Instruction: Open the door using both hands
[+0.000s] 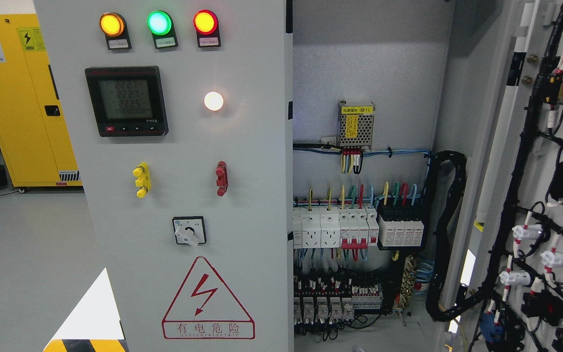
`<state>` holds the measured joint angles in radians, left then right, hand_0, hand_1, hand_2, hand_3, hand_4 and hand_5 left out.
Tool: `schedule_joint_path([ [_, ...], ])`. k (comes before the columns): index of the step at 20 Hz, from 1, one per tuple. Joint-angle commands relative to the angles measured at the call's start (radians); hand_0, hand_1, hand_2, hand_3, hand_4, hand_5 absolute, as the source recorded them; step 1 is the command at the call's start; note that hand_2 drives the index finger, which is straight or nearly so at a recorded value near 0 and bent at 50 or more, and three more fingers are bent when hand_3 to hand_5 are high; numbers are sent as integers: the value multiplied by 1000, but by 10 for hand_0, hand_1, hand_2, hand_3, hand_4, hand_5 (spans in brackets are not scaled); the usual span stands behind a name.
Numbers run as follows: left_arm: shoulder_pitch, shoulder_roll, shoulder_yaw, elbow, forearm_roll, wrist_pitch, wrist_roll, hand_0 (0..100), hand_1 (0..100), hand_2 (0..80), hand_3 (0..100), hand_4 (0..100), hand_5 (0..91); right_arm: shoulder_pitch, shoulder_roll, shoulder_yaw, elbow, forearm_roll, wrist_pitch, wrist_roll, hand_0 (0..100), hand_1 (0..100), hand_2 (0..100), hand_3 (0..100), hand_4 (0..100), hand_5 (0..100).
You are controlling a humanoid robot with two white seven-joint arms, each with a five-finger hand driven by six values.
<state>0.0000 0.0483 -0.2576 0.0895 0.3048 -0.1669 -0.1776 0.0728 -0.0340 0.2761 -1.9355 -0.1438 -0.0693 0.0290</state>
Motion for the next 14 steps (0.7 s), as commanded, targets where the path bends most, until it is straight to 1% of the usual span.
schedule_joint_path([
  [1,-17,-4,0,1,0,1,0,0,0,0,0,0,0,-201,39,5,-57,-3,35,-6,203,120,0,0,0,0],
  [2,-17,-4,1,1,1,1,-2,0,0,0,0,0,0,-235,40,3,-39,-2,46,-6,203,120,0,0,0,0],
  [5,-17,-5,1,1,1,0,-2,0,0,0,0,0,0,-344,54,-3,13,-3,127,-6,202,121,0,0,0,0],
  [7,-18,-5,1,1,1,0,-2,0,0,0,0,0,0,-418,83,-12,65,-2,164,-6,202,121,0,0,0,0],
  [9,-18,-5,0,1,1,0,-2,0,0,0,0,0,0,-462,95,-12,104,-3,213,-6,202,121,0,0,0,0],
  [11,-18,-5,1,1,1,0,-2,0,0,0,0,0,0,-513,120,-23,160,-3,255,-6,203,121,0,0,0,0],
  [14,-18,-7,1,1,1,0,1,0,0,0,0,0,0,-565,132,-37,217,-3,278,-1,203,121,0,0,0,0],
])
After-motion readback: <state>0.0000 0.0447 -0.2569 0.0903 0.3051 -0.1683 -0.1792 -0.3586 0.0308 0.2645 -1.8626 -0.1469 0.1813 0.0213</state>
